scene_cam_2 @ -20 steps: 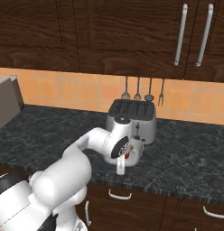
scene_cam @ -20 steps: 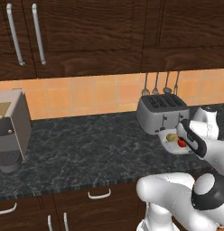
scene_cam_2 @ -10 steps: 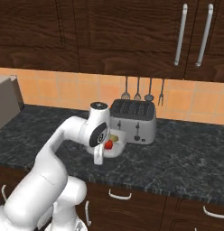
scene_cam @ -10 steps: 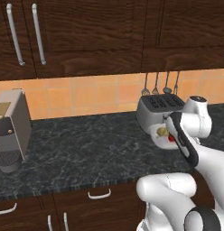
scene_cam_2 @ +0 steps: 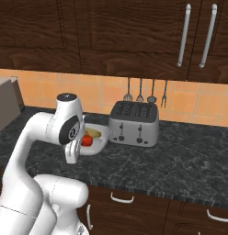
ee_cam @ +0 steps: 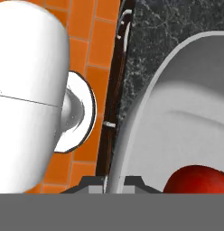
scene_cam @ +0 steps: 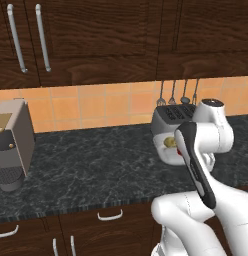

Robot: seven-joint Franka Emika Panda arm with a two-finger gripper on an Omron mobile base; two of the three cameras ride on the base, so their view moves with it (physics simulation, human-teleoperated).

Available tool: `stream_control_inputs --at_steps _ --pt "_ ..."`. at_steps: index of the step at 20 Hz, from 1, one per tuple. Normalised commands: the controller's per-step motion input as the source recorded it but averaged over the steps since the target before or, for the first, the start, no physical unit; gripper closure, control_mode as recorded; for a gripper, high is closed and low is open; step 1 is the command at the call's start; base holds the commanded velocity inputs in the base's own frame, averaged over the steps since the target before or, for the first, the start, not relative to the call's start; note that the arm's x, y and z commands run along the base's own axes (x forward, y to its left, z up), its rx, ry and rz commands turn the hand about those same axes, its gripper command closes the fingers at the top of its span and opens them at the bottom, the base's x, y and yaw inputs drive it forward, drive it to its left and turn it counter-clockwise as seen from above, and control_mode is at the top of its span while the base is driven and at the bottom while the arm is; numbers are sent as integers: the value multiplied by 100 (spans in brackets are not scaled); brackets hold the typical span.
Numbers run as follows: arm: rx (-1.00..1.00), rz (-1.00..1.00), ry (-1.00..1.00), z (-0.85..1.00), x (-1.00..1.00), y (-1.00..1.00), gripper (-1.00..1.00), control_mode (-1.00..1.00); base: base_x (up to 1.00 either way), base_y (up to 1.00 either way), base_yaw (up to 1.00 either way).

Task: Take the meat container that has the fish and place it on the second highest rack of the freezer. Then take the vegetable container that has the tomato and potato and place it on the highest rack of the freezer.

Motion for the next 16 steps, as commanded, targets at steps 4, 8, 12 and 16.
stream_control_inputs --at_steps 4,8,12,16 --pt "0 0 -3 90 -32 36 100 -100 0 0 0" --pt "0 0 -1 63 -29 6 100 -100 0 0 0" --pt "0 0 -1 31 -47 0 100 -100 0 0 0" --pt "0 7 -8 1 -28 -11 100 -100 0 0 0"
